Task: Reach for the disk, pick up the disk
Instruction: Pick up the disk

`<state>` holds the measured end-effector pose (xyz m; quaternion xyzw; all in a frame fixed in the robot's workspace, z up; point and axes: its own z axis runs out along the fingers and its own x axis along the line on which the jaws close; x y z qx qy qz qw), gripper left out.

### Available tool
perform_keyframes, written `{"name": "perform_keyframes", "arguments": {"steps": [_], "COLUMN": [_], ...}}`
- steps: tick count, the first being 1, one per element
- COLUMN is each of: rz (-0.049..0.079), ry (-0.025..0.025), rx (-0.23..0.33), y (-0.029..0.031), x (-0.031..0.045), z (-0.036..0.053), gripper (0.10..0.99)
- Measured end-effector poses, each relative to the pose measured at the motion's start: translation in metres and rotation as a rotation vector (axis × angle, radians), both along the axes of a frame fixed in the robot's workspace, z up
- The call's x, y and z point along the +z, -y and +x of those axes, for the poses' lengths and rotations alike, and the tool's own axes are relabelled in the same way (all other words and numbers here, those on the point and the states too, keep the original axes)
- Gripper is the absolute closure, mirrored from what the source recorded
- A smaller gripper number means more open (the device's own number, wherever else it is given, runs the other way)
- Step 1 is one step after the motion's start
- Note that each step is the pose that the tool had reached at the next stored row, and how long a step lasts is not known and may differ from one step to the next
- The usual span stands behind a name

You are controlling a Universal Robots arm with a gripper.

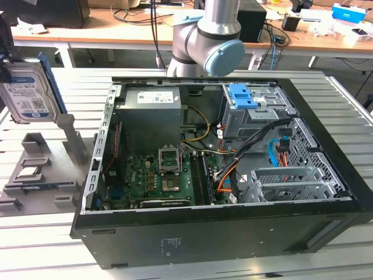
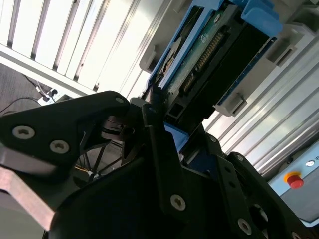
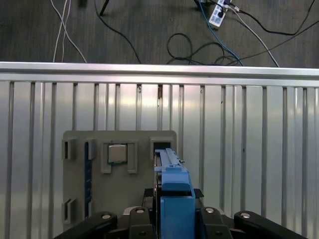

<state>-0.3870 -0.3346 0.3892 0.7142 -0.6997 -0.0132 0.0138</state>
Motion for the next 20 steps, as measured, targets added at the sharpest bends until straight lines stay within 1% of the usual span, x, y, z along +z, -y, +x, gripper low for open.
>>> {"name": "perform_keyframes", "arguments": {"steps": [1,4,9,12,13,15,20], "rz": [0.000,0.000,0.000,0.000,0.000,0.000,0.000], "ry": [0.0000,0.0000,0.0000,0.0000,0.0000,0.0000,-0.0001], "rx": [0.000,0.000,0.000,0.000,0.000,0.000,0.000], "y": [0.0000,-0.0001,-0.0002,-0.0002,-0.0003,-0.0003,-0.0005], "x": [0.0038,0.0110,0.0279,0.0341,0.0391,0.0428,0.0553], "z": [0.0001,0.0002,0.0005,0.0007,0.0008,0.0009,0.0010], "gripper": [0.722,0.722,0.722,0.722,0.722,0.722,0.722]}}
